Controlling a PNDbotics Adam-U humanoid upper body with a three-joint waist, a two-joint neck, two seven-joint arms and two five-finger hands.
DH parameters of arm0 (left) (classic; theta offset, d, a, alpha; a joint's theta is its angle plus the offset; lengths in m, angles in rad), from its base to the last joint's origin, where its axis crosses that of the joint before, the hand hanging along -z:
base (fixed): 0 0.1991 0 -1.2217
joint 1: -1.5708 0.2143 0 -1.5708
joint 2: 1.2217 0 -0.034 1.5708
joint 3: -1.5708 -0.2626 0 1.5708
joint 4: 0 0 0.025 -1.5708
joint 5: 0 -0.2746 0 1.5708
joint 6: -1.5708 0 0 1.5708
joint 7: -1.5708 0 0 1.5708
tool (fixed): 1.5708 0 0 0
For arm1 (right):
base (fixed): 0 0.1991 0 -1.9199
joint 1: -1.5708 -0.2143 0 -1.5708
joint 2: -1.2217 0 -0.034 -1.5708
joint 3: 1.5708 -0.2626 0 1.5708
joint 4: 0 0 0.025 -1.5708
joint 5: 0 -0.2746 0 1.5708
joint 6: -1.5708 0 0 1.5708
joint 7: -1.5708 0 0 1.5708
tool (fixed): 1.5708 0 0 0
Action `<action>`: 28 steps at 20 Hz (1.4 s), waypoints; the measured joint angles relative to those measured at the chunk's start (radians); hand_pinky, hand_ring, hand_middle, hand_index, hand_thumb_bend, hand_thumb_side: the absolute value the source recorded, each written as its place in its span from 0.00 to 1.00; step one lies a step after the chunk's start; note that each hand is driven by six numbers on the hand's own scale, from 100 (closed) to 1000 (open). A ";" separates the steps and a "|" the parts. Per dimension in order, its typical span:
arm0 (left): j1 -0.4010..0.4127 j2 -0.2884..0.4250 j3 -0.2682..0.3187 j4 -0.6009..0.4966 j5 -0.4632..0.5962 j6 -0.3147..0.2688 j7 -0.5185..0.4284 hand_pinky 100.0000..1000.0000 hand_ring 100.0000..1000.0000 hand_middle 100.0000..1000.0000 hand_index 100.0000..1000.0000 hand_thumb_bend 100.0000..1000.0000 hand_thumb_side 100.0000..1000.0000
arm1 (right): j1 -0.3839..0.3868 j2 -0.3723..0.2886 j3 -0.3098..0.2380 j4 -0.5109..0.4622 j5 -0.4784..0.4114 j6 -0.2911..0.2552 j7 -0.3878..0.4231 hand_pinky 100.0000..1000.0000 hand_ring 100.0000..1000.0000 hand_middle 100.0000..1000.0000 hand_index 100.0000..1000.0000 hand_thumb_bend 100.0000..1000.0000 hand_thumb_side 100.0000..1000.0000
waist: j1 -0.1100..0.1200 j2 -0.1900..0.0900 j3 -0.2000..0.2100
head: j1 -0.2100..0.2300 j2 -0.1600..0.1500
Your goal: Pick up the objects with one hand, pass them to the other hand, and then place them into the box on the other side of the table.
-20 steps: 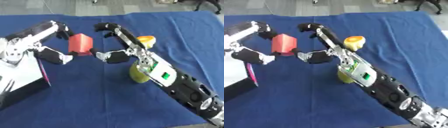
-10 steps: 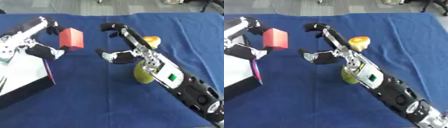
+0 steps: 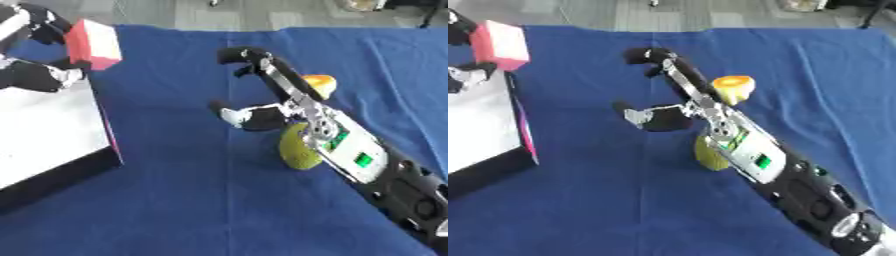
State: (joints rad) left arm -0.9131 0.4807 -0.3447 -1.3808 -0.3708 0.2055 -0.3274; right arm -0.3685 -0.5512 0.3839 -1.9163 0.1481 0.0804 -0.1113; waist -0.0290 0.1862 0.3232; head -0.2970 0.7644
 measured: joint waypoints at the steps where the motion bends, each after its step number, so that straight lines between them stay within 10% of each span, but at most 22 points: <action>1: 0.001 0.006 0.004 0.010 -0.001 -0.002 0.003 0.77 0.69 0.66 0.35 0.00 0.02 | 0.000 0.000 0.000 -0.001 0.000 0.000 0.002 0.75 0.86 0.74 0.83 0.31 0.13 | 0.000 0.000 0.000 | 0.003 0.000; 28: 0.041 0.095 0.125 0.338 -0.107 -0.004 -0.020 0.77 0.69 0.65 0.37 0.00 0.02 | 0.014 -0.009 0.000 -0.032 0.001 0.001 0.004 0.74 0.84 0.72 0.81 0.33 0.12 | 0.000 0.000 0.000 | 0.137 -0.001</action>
State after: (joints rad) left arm -0.8720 0.5754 -0.2200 -1.0429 -0.4777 0.2019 -0.3473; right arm -0.3548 -0.5599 0.3841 -1.9481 0.1491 0.0817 -0.1077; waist -0.0293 0.1859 0.3237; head -0.1595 0.7636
